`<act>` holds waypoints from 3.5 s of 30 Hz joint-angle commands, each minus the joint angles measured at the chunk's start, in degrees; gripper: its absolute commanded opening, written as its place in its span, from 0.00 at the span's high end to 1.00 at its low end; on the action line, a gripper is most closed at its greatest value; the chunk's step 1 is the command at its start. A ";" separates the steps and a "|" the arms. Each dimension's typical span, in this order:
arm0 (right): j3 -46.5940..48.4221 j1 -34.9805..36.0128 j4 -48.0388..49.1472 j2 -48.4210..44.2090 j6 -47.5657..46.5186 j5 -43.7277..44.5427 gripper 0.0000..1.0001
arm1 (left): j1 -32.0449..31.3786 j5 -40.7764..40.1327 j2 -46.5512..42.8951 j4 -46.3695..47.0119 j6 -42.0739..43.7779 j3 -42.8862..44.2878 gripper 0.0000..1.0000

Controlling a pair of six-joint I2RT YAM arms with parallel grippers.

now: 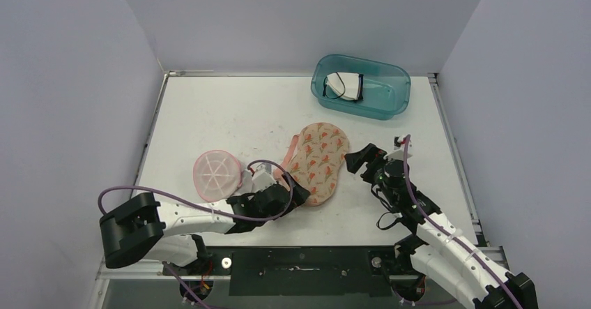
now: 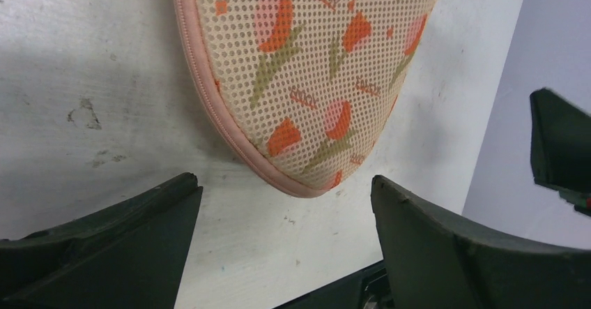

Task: Unzip the laundry bag and remove the bra
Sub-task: Adjust the laundry bag at the center of the board.

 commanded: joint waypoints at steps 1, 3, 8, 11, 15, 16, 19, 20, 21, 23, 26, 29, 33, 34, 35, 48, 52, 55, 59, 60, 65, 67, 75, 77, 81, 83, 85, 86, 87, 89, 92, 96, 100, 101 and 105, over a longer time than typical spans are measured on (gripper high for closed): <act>1.14 -0.39 -1.37 -0.31 -0.20 -1.76 0.07 | -0.44 -3.54 3.20 2.64 -10.64 2.19 0.14; 1.00 -0.46 -1.21 -0.42 -0.12 -1.99 0.07 | 0.08 -3.50 5.30 3.59 -11.34 2.19 0.20; 0.76 -0.49 -1.18 -2.28 -1.77 -1.96 0.08 | 2.87 -0.96 8.85 6.10 -7.40 2.46 0.43; 0.95 -0.50 -2.94 -3.19 -3.09 0.16 0.08 | 5.35 2.21 9.82 1.22 0.67 5.99 0.56; 1.98 -0.57 -5.97 -3.47 -5.04 3.76 0.07 | 7.71 3.43 7.50 -3.59 9.04 6.76 0.86; 1.99 -0.62 -6.29 -3.61 -5.32 4.66 0.07 | 8.60 3.93 6.69 -5.51 10.90 6.22 0.91; 1.91 -0.63 -7.87 -3.79 -5.42 8.49 0.06 | 13.03 7.09 5.11 -8.83 18.21 6.39 1.00; 1.84 -0.63 -8.02 -3.70 -5.45 9.68 0.06 | 14.64 8.20 4.88 -10.61 19.99 7.05 1.00; 1.78 -0.64 -8.17 -3.66 -5.32 10.81 0.06 | 16.08 8.72 4.77 -12.88 22.51 8.38 1.00; 1.46 -0.64 -7.98 -3.96 -5.25 12.68 0.07 | 18.59 9.66 5.19 -18.33 30.45 12.23 1.00; 0.22 -0.61 -6.03 -4.80 -5.95 13.09 0.07 | 22.00 10.23 8.14 -24.66 39.92 18.56 1.00; -0.20 -0.82 -3.90 -4.26 -7.31 8.36 0.07 | 26.01 18.28 14.36 -27.52 48.13 24.74 1.00; -0.43 -0.89 -2.51 -2.82 -8.63 1.28 0.07 | 27.30 20.50 21.30 -33.12 57.32 32.85 1.00; -0.68 -0.93 -2.45 -3.18 -9.13 0.03 0.07 | 27.39 20.90 22.60 -34.19 59.33 34.56 0.98; -0.96 -1.00 -2.50 -3.99 -9.61 -1.07 0.07 | 27.47 20.99 23.92 -35.30 60.96 35.96 0.95; -1.26 -0.92 -12.52 -16.11 -11.79 -5.86 0.03 | 28.28 14.71 22.16 -36.39 64.09 42.03 0.33; -1.75 -0.93 -13.70 -18.84 -7.07 -1.90 0.10 | 25.37 9.81 11.53 -34.35 51.88 36.35 0.26; -3.49 -0.94 -11.59 -18.56 -2.10 3.81 0.10 | 20.52 5.48 0.72 -28.24 38.48 27.12 0.23; -2.97 -1.19 -7.61 -12.30 -1.71 5.19 0.10 | 10.31 1.08 -7.63 -19.13 23.27 15.66 0.20; -2.60 -1.39 -5.80 -10.09 -1.40 5.93 0.10 | 6.51 -1.23 -8.65 -16.78 21.37 14.12 0.17; -5.24 -2.52 10.15 -2.12 -2.80 6.96 0.10 | -5.80 -11.92 -9.81 -9.04 18.03 10.08 0.14; -5.94 -3.91 16.61 2.68 -3.19 5.98 0.09 | -8.69 -15.00 -8.55 -7.59 17.52 9.45 0.14; -5.42 -13.90 34.53 24.32 -0.90 -2.41 0.04 | -12.35 -18.60 -10.12 -1.36 18.57 3.23 0.15; -5.09 -14.74 37.13 28.24 -0.15 -2.60 0.04 | -12.90 -20.19 -11.07 -0.70 17.92 1.43 0.16; -3.95 -14.88 43.02 36.48 1.03 -2.53 0.04 | -13.25 -21.19 -12.27 2.45 18.49 -1.28 0.17; -3.10 -14.87 44.88 39.82 1.04 -3.49 0.04 | -13.34 -21.26 -12.47 2.03 19.33 -1.18 0.17; -2.97 -14.93 46.19 41.87 1.20 -4.61 0.04 | -13.50 -21.38 -12.59 1.17 19.65 -1.04 0.17; -3.16 -14.85 46.41 42.51 1.34 -5.11 0.03 | -13.56 -21.48 -12.64 0.81 19.64 -1.12 0.17; -3.45 -14.73 46.37 42.91 1.77 -5.16 0.03 | -13.56 -21.53 -12.77 0.70 19.55 -1.34 0.17; -4.72 -14.32 46.88 42.94 2.89 -5.17 0.02 | -13.61 -21.75 -13.03 0.66 19.00 -2.02 0.17; -7.01 -12.51 46.32 41.56 3.63 -7.08 0.02 | -13.61 -22.07 -13.24 0.72 18.50 -2.64 0.17; -11.48 -9.96 45.18 36.61 4.59 -6.77 0.03 | -13.61 -21.84 -12.78 0.58 17.89 -2.80 0.17; -16.07 -5.82 42.57 28.52 5.87 -3.90 0.06 | -13.61 -21.27 -11.77 0.44 17.41 -2.65 0.18; -16.94 -4.59 41.34 26.52 6.23 -2.90 0.07 | -13.61 -21.40 -11.53 0.36 17.22 -2.57 0.18; -18.37 -1.69 35.67 19.46 7.20 0.28 0.05 | -13.74 -21.42 -11.09 0.65 16.49 -2.71 0.18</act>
